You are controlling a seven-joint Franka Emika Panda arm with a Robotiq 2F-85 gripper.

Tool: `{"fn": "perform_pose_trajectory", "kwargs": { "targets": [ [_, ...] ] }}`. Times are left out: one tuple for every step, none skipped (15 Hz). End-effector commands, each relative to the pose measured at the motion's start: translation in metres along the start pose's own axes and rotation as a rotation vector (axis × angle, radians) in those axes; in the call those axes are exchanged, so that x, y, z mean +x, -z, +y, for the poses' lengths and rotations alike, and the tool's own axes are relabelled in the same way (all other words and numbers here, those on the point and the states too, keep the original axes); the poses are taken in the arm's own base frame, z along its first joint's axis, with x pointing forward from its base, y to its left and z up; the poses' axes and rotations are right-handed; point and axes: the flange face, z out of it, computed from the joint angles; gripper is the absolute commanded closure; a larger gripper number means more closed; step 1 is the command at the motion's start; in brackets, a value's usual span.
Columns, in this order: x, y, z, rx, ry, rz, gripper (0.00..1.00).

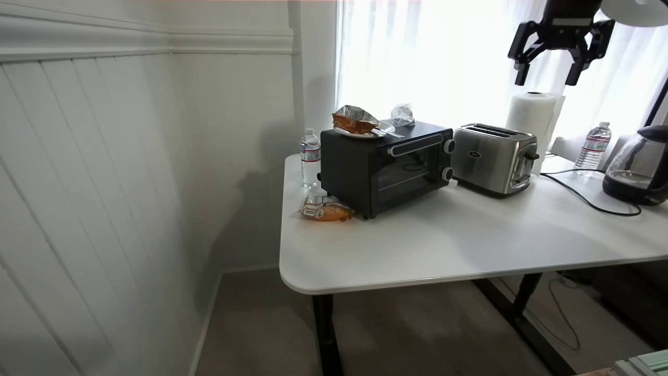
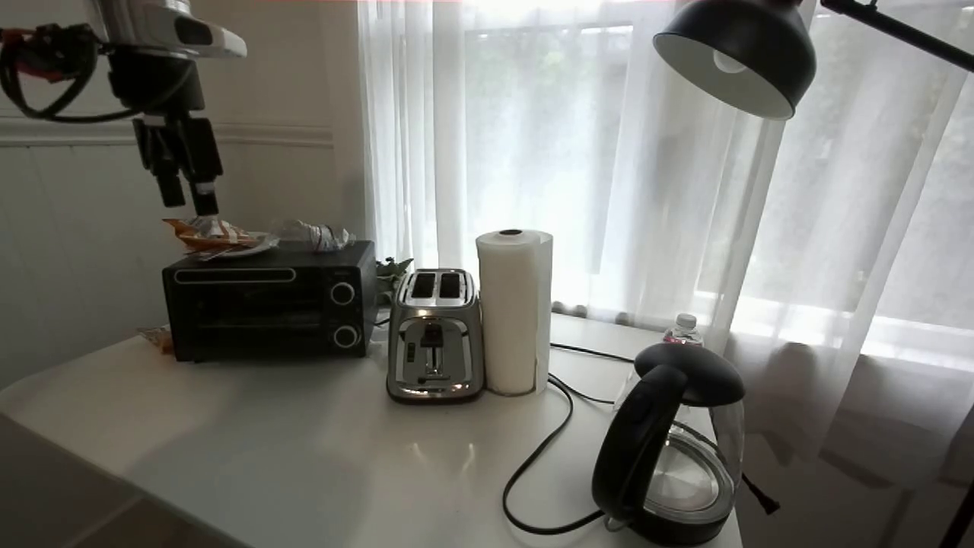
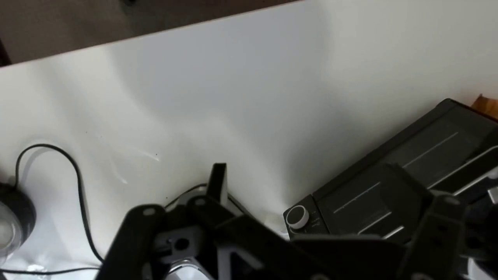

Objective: Open the oven door fully

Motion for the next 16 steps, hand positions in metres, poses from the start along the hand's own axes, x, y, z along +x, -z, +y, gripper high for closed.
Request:
{"fn": "perform_pose_trajectory", "kwargs": {
  "targets": [
    [0.014, -0.021, -0.009, 0.071, -0.137, -0.001, 0.0],
    [0.019, -0.026, -0.012, 0.093, -0.152, 0.005, 0.0],
    [0.026, -0.033, -0.015, 0.122, -0.17, 0.002, 0.0],
    [0.033, -0.039, -0.017, 0.151, -0.187, -0.007, 0.0],
    [0.039, -0.045, -0.02, 0.163, -0.194, 0.012, 0.0],
    [0.046, -0.052, -0.022, 0.191, -0.201, 0.003, 0.0],
    [0.052, -0.059, -0.025, 0.198, -0.208, 0.013, 0.0],
    [0.059, -0.066, -0.028, 0.214, -0.207, 0.02, 0.0],
    [0.064, -0.073, -0.031, 0.228, -0.204, 0.027, 0.0],
    [0.068, -0.081, -0.033, 0.221, -0.201, 0.044, 0.0],
    [0.071, -0.087, -0.037, 0.226, -0.208, 0.039, 0.0],
    [0.073, -0.094, -0.039, 0.235, -0.213, 0.036, 0.0],
    [0.075, -0.101, -0.042, 0.229, -0.21, 0.033, 0.0],
    [0.079, -0.107, -0.043, 0.225, -0.225, 0.033, 0.0],
    [0.082, -0.113, -0.044, 0.223, -0.239, 0.033, 0.0],
    [0.085, -0.117, -0.045, 0.223, -0.26, 0.028, 0.0]
  ]
}}
